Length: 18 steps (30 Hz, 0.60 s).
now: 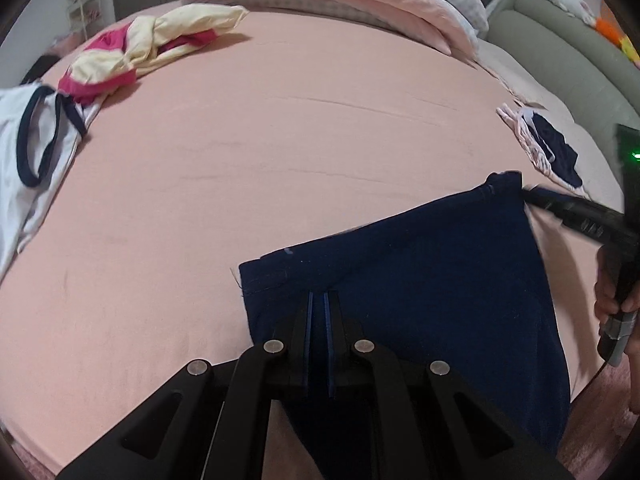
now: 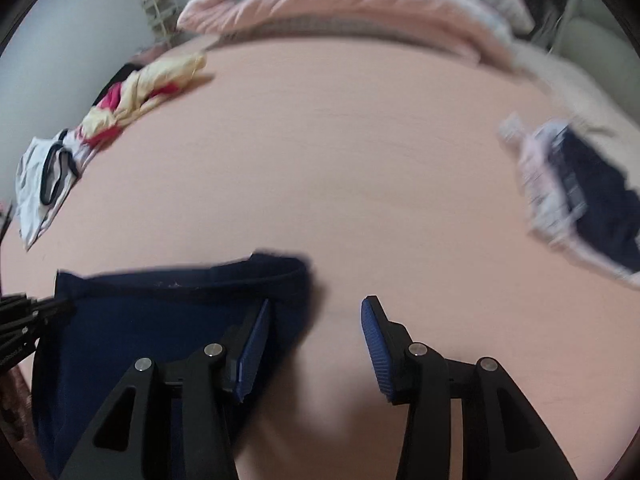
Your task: Fold clothes
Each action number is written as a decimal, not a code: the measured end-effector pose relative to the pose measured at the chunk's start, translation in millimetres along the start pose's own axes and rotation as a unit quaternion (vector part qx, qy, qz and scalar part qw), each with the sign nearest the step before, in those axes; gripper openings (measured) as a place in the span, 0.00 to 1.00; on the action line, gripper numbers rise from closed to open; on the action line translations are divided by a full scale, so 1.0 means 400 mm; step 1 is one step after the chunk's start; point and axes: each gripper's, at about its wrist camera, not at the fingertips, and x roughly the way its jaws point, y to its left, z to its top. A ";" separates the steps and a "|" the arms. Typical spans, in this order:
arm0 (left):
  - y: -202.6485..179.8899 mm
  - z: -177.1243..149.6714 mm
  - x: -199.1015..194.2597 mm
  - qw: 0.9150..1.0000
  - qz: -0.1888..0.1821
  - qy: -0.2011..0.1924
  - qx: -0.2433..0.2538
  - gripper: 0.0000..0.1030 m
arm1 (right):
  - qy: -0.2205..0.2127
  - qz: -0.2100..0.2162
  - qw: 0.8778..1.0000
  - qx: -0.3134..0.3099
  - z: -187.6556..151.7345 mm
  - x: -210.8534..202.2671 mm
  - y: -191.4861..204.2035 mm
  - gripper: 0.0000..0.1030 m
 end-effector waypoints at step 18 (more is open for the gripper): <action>0.019 0.010 -0.054 0.998 -0.035 -0.047 -0.011 0.04 | -0.025 0.069 0.997 0.019 0.006 0.007 0.047 0.55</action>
